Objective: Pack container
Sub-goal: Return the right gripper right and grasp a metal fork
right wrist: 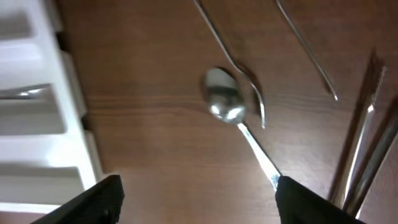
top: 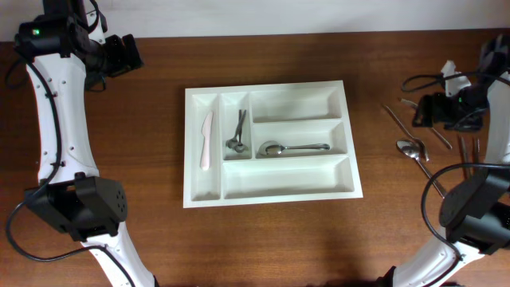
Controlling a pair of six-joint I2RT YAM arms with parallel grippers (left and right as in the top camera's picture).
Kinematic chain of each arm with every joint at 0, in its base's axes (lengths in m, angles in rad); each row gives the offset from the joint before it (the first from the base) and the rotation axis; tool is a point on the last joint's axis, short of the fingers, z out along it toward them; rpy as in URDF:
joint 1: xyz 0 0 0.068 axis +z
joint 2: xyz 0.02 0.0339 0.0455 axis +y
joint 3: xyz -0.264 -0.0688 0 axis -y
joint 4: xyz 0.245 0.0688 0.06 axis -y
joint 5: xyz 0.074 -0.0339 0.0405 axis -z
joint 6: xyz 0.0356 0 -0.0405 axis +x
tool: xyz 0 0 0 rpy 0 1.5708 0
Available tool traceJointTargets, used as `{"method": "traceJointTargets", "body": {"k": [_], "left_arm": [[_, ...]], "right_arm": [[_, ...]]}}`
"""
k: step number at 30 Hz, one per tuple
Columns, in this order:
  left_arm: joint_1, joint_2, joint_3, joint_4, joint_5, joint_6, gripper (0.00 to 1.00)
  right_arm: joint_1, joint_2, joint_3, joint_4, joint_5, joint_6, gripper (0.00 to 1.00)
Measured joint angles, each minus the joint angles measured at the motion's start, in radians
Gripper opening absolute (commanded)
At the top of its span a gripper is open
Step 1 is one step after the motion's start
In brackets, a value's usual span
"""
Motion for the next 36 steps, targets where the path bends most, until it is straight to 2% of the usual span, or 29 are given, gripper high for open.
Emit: {"method": "traceJointTargets", "body": {"k": [20,29,36], "left_arm": [[0.0,0.0,0.0,0.0,0.0,0.0,0.99],[0.0,0.0,0.0,0.0,0.0,0.0,0.99],[0.0,0.0,0.0,0.0,0.0,0.0,0.99]], "right_arm": [[0.017,0.002,-0.398,0.561,0.086,-0.151,0.76],[0.138,0.002,-0.404,0.67,0.119,-0.219,0.76],[0.128,0.044,-0.404,0.668,0.164,-0.23,0.7]]}}
